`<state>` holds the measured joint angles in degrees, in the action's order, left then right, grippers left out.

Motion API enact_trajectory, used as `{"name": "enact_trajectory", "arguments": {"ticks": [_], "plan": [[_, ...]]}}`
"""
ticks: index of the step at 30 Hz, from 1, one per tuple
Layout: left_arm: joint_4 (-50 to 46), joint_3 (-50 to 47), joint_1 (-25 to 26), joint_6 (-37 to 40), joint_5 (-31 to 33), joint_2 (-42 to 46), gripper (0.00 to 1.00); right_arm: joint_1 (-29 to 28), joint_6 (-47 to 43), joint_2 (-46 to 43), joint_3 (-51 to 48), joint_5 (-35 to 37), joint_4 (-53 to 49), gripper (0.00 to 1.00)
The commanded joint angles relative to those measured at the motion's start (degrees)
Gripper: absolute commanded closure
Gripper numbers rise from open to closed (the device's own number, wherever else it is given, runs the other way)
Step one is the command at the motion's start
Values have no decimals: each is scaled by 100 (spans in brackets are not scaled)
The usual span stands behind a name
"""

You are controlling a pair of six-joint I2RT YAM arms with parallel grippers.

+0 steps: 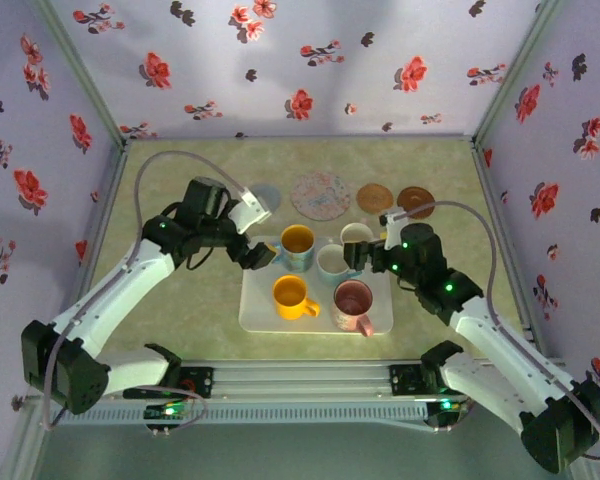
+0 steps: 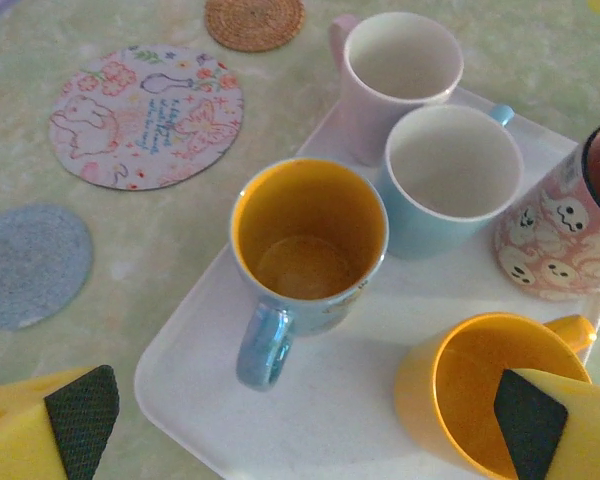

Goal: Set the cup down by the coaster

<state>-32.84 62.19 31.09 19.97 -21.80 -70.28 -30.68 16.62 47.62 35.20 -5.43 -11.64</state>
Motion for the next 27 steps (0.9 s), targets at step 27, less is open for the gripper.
{"name": "enact_trajectory", "arguments": {"ticks": [27], "plan": [[-785,642,-94,1729,-408,-2044,21,-287,-502,91,-434,-225,367,0]]}}
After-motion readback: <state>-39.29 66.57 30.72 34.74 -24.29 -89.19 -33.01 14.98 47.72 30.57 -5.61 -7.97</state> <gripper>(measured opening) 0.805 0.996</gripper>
